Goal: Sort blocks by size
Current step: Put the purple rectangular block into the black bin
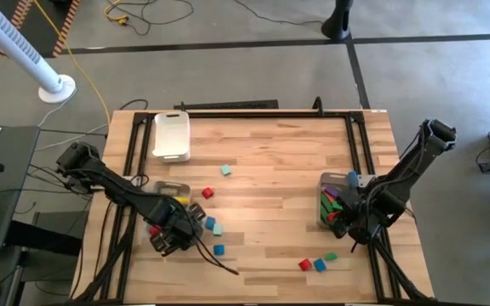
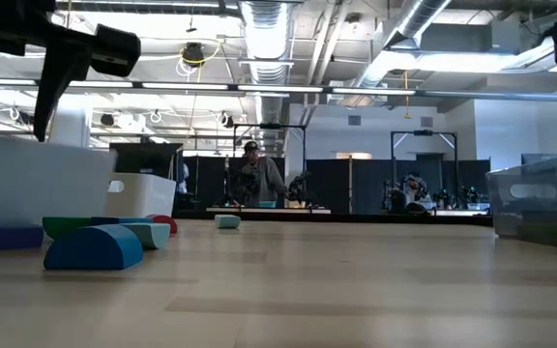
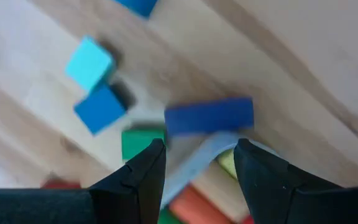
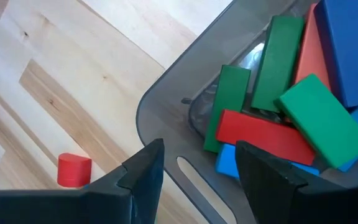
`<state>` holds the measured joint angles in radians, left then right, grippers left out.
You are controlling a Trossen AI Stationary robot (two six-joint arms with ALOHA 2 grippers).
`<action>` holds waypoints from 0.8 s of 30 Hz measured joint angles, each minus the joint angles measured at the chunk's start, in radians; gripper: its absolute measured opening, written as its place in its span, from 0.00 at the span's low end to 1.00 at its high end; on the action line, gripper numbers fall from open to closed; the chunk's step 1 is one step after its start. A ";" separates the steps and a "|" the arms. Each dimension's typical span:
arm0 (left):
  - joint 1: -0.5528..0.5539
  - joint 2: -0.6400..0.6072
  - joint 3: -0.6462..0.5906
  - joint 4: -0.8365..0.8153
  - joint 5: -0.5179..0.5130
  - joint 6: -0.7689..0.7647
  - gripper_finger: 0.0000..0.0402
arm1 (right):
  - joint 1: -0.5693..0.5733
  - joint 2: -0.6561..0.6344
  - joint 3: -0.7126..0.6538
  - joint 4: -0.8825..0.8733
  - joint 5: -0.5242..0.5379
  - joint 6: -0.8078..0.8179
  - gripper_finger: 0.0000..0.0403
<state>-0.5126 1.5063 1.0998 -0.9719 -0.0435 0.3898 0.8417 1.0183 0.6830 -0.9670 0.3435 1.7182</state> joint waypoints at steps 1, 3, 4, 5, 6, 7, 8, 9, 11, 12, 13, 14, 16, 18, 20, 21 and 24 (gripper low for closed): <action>0.004 0.000 0.008 -0.024 -0.011 -0.006 0.45 | 0.000 0.000 0.000 -0.001 0.000 -0.003 0.56; 0.016 0.000 0.023 -0.070 -0.036 -0.010 0.45 | 0.000 0.000 0.000 -0.003 0.000 -0.015 0.56; 0.022 0.001 0.029 -0.089 -0.044 -0.014 0.45 | 0.000 0.000 0.000 -0.003 0.000 -0.020 0.56; 0.029 0.001 0.034 -0.101 -0.047 -0.020 0.45 | 0.000 0.000 0.000 -0.004 0.000 -0.022 0.56; 0.033 0.002 0.038 -0.111 -0.047 -0.027 0.45 | -0.002 0.000 0.000 -0.005 0.000 -0.025 0.56; 0.034 0.002 0.043 -0.117 -0.046 -0.035 0.45 | -0.006 0.000 0.000 -0.005 0.000 -0.026 0.56; 0.034 0.002 0.048 -0.116 -0.037 -0.041 0.45 | -0.010 0.000 0.000 -0.005 0.000 -0.027 0.56; 0.033 0.002 0.055 -0.112 -0.022 -0.045 0.45 | -0.014 0.000 0.000 -0.005 0.000 -0.028 0.56; 0.021 0.002 0.074 -0.107 0.019 -0.052 0.44 | -0.021 0.000 0.000 -0.004 0.000 -0.030 0.56; 0.015 0.002 0.086 -0.107 0.033 -0.058 0.44 | -0.023 0.000 0.000 -0.002 0.000 -0.037 0.56; 0.007 0.002 0.100 -0.104 0.043 -0.061 0.44 | -0.027 0.000 0.000 0.002 0.000 -0.046 0.56; 0.000 0.002 0.113 -0.102 0.046 -0.061 0.44 | -0.029 0.000 0.000 0.007 0.000 -0.051 0.56; -0.013 0.002 0.140 -0.099 0.054 -0.061 0.44 | -0.034 0.000 0.000 0.011 0.000 -0.056 0.56; -0.025 0.002 0.154 -0.079 0.074 -0.078 0.44 | -0.035 0.000 0.000 0.011 0.000 -0.068 0.55; -0.039 0.002 0.155 -0.051 0.116 -0.106 0.44 | -0.036 0.000 0.000 0.011 0.000 -0.071 0.55; -0.049 0.003 0.155 -0.044 0.131 -0.117 0.44 | -0.038 0.000 0.000 0.011 0.000 -0.076 0.55; -0.084 0.040 0.157 -0.042 0.150 -0.117 0.44 | -0.040 0.000 0.000 0.011 0.000 -0.081 0.54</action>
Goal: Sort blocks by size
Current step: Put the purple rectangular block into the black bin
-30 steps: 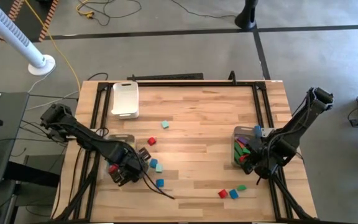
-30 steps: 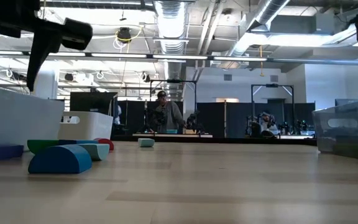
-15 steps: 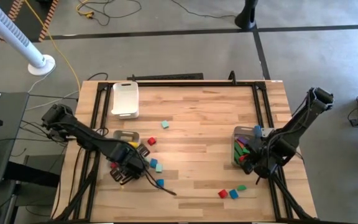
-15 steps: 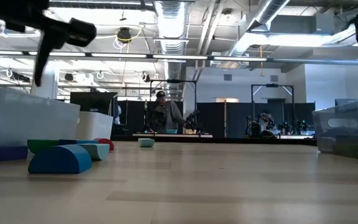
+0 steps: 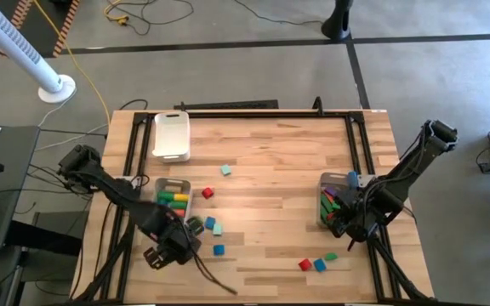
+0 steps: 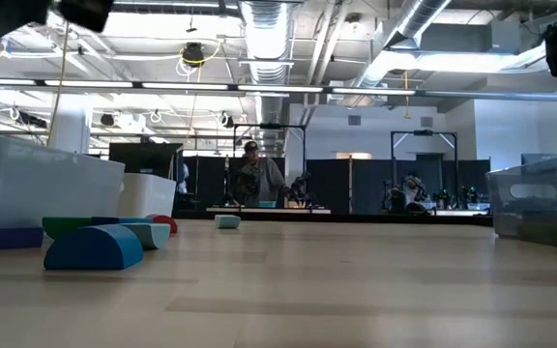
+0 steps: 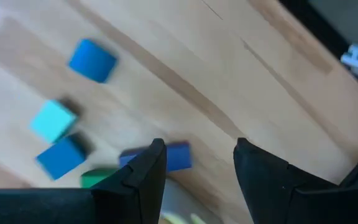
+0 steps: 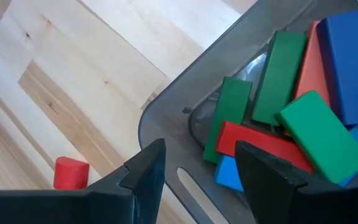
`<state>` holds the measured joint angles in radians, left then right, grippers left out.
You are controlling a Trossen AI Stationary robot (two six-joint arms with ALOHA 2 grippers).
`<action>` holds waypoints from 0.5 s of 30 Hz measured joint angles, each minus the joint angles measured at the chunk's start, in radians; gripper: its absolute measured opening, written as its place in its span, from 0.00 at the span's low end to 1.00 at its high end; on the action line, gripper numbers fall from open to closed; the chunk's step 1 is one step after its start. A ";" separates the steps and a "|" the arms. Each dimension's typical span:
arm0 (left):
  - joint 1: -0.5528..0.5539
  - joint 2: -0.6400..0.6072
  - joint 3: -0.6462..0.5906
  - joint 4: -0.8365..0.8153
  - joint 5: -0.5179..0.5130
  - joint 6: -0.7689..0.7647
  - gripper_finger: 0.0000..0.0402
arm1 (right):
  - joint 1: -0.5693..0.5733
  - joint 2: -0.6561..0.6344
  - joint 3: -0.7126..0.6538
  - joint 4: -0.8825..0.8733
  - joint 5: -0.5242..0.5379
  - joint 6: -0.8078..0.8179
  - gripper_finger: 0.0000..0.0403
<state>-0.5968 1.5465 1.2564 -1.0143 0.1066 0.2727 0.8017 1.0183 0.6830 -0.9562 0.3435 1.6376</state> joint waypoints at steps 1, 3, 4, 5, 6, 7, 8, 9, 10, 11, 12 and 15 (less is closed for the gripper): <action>-0.014 0.020 0.000 -0.007 0.000 0.010 0.44 | 0.000 0.000 0.000 0.000 0.000 -0.003 0.54; -0.038 0.067 0.000 -0.023 -0.001 0.048 0.44 | 0.000 0.000 0.000 0.000 0.000 -0.013 0.54; -0.050 0.092 0.000 -0.031 -0.002 0.070 0.44 | 0.000 0.000 0.000 0.000 0.000 -0.013 0.54; -0.060 0.118 -0.001 -0.042 -0.008 0.093 0.44 | 0.000 0.000 0.000 0.000 0.000 -0.014 0.54; -0.066 0.146 -0.001 -0.049 -0.027 0.113 0.44 | 0.000 0.000 0.000 0.000 0.001 -0.015 0.54; -0.069 0.170 -0.001 -0.055 -0.050 0.127 0.44 | 0.000 0.000 0.000 0.000 0.001 -0.016 0.54; -0.069 0.192 -0.001 -0.062 -0.075 0.136 0.44 | 0.000 0.000 0.000 0.001 0.001 -0.016 0.54; -0.067 0.210 -0.002 -0.071 -0.094 0.143 0.44 | 0.000 0.000 0.000 0.003 0.001 -0.016 0.54; -0.062 0.224 -0.002 -0.074 -0.106 0.150 0.44 | 0.000 0.000 0.000 0.007 0.002 -0.016 0.54; -0.056 0.236 -0.002 -0.074 -0.108 0.160 0.44 | 0.000 0.000 0.000 0.011 0.002 -0.016 0.54; -0.050 0.246 -0.002 -0.076 -0.109 0.172 0.44 | 0.000 0.000 0.000 0.014 0.002 -0.016 0.54; -0.035 0.257 -0.003 -0.072 -0.119 0.216 0.44 | 0.000 0.000 0.000 0.025 0.002 -0.016 0.54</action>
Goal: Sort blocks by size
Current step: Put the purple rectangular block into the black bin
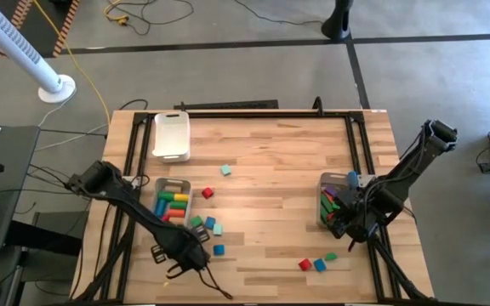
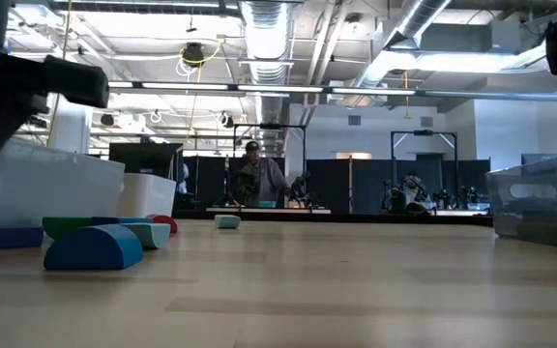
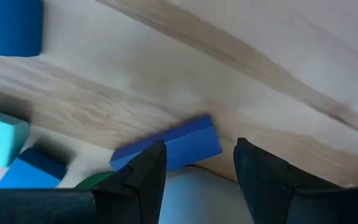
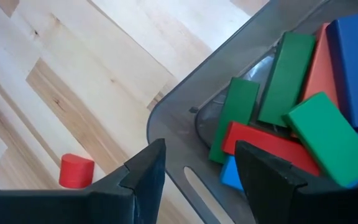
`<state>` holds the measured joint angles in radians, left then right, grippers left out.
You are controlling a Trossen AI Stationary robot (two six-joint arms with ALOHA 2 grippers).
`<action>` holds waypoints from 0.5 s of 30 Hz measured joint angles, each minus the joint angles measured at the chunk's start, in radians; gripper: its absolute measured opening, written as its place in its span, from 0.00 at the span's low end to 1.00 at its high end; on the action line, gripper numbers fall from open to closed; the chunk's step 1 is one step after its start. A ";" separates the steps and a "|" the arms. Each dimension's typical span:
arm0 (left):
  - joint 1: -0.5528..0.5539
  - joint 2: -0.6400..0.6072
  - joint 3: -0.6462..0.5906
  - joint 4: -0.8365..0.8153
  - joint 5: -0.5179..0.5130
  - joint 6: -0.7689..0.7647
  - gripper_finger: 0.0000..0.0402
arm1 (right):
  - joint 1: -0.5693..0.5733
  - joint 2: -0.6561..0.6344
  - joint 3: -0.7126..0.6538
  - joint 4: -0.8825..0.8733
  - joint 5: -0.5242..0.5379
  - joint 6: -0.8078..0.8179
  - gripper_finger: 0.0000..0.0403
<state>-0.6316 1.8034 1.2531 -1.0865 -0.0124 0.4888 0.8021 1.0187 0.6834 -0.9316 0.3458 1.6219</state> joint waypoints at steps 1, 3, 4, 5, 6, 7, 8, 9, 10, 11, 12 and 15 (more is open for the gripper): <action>0.008 -0.001 -0.001 0.004 -0.005 0.013 0.44 | 0.000 0.000 0.000 0.002 0.000 0.000 0.54; 0.024 -0.002 -0.001 0.007 -0.005 0.032 0.44 | 0.000 0.000 0.000 0.008 0.000 0.000 0.54; 0.032 -0.002 -0.001 0.005 -0.006 0.038 0.44 | 0.000 0.000 0.000 0.012 0.000 0.000 0.54; 0.039 -0.001 -0.001 0.004 -0.007 0.044 0.44 | 0.000 0.000 0.000 0.016 0.000 0.000 0.54; 0.046 -0.002 -0.001 0.004 -0.007 0.050 0.44 | 0.000 0.000 0.000 0.020 0.000 0.000 0.54; 0.051 -0.002 -0.001 0.006 -0.007 0.058 0.44 | 0.000 0.000 0.000 0.025 0.001 0.000 0.54; 0.057 -0.002 -0.002 0.013 -0.007 0.068 0.44 | 0.000 0.000 0.000 0.029 0.005 0.000 0.54; 0.062 -0.002 -0.006 0.027 -0.005 0.078 0.44 | 0.000 0.000 0.000 0.034 0.013 0.000 0.54; 0.067 -0.002 -0.014 0.044 -0.005 0.087 0.44 | 0.000 0.000 0.000 0.038 0.020 0.001 0.54; 0.071 -0.002 -0.023 0.055 -0.002 0.093 0.44 | 0.000 0.000 0.000 0.044 0.023 0.001 0.54; 0.071 -0.002 -0.035 0.062 -0.001 0.099 0.44 | 0.000 0.000 0.000 0.050 0.023 0.001 0.54; 0.072 -0.002 -0.071 0.076 -0.001 0.106 0.44 | 0.000 0.000 0.000 0.057 0.024 0.001 0.54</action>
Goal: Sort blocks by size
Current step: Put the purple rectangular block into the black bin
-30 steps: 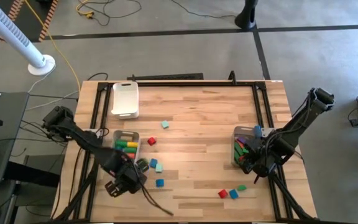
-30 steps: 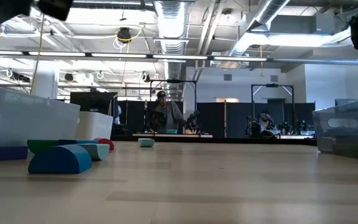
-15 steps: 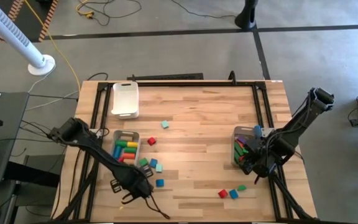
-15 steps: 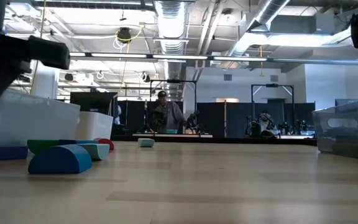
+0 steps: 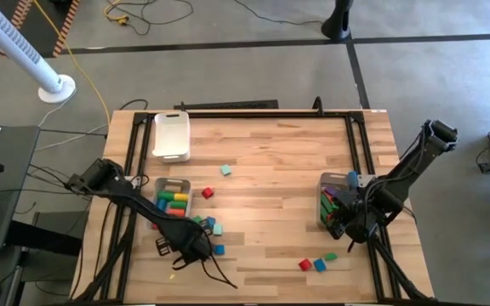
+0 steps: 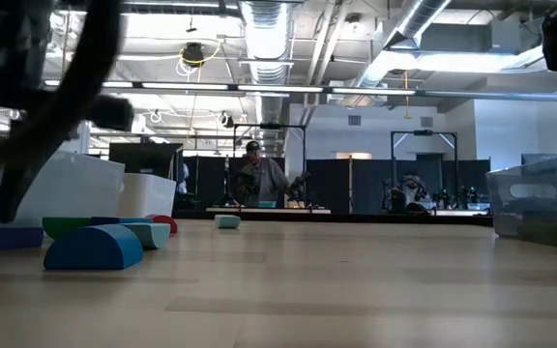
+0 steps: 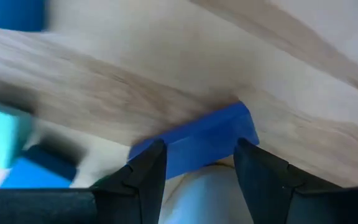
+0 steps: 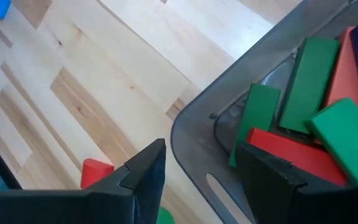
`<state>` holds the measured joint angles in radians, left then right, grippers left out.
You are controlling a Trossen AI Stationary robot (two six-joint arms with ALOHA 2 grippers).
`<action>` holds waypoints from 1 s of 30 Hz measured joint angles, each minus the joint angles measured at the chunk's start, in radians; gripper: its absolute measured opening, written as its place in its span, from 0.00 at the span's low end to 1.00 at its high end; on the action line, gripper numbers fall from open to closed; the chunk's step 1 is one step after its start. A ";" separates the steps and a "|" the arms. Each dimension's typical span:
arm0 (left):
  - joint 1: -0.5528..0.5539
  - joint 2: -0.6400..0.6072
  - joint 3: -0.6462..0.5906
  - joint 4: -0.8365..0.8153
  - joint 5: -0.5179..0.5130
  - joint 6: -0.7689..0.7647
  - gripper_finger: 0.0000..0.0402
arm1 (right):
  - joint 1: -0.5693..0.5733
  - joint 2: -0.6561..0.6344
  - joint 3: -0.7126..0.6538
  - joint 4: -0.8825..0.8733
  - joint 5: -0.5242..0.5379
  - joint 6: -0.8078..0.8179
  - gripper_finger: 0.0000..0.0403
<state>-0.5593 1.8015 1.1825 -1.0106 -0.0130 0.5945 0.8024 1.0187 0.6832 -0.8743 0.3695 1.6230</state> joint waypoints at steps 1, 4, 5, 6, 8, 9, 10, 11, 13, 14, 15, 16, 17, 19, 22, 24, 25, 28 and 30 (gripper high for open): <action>0.000 0.000 -0.010 0.003 0.000 0.000 0.44 | 0.000 0.000 0.000 0.002 0.000 0.000 0.54; -0.001 -0.002 -0.029 0.007 0.000 0.000 0.44 | 0.000 0.000 0.000 0.001 0.000 0.000 0.54; 0.000 -0.002 -0.034 0.010 0.000 0.001 0.44 | 0.000 0.000 0.000 0.002 0.000 0.000 0.54; 0.000 -0.002 -0.039 0.012 0.000 0.002 0.44 | 0.000 0.000 0.000 0.000 0.003 0.000 0.54; 0.000 -0.003 -0.041 0.017 0.007 0.002 0.44 | 0.000 0.000 0.000 -0.002 0.018 0.000 0.54; 0.000 -0.003 -0.042 0.026 0.008 0.002 0.44 | 0.000 0.000 0.000 -0.002 0.025 0.000 0.54; 0.000 -0.003 -0.042 0.035 0.008 0.001 0.44 | 0.000 0.000 0.000 -0.003 0.026 0.000 0.54; 0.000 -0.003 -0.042 0.044 0.008 0.000 0.44 | -0.001 0.000 0.000 -0.006 0.026 0.000 0.54; 0.000 -0.003 -0.041 0.064 0.009 -0.001 0.44 | -0.007 0.000 0.000 -0.009 0.026 -0.004 0.54; 0.000 -0.002 -0.040 0.073 0.009 -0.001 0.44 | -0.009 0.000 0.000 -0.008 0.026 -0.007 0.54; 0.001 -0.002 -0.039 0.081 0.009 -0.001 0.44 | -0.014 0.000 0.000 -0.008 0.026 -0.009 0.54; 0.006 -0.002 -0.039 0.083 0.008 -0.002 0.44 | -0.016 0.000 0.000 -0.009 0.026 -0.009 0.54; 0.011 -0.002 -0.039 0.081 0.008 -0.009 0.44 | -0.020 0.000 0.000 -0.008 0.026 -0.010 0.54; 0.025 -0.002 -0.038 0.071 0.011 -0.040 0.44 | -0.022 0.000 0.000 -0.008 0.026 -0.020 0.54; 0.038 -0.002 -0.038 0.051 0.010 -0.074 0.44 | -0.027 0.000 0.000 -0.007 0.026 -0.024 0.54; 0.040 -0.002 -0.038 0.050 0.016 -0.080 0.44 | -0.027 0.000 0.000 -0.008 0.026 -0.025 0.54; 0.040 -0.002 -0.038 0.052 0.019 -0.081 0.44 | -0.027 0.000 0.000 -0.008 0.026 -0.025 0.54; 0.038 -0.002 -0.039 0.074 0.029 -0.084 0.44 | -0.027 0.000 0.000 -0.008 0.026 -0.025 0.54; 0.039 -0.002 -0.039 0.107 0.036 -0.084 0.44 | -0.027 0.000 0.000 -0.008 0.026 -0.027 0.54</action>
<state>-0.5205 1.8000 1.1431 -0.9033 0.0230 0.5102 0.7750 1.0187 0.6832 -0.8818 0.3958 1.5955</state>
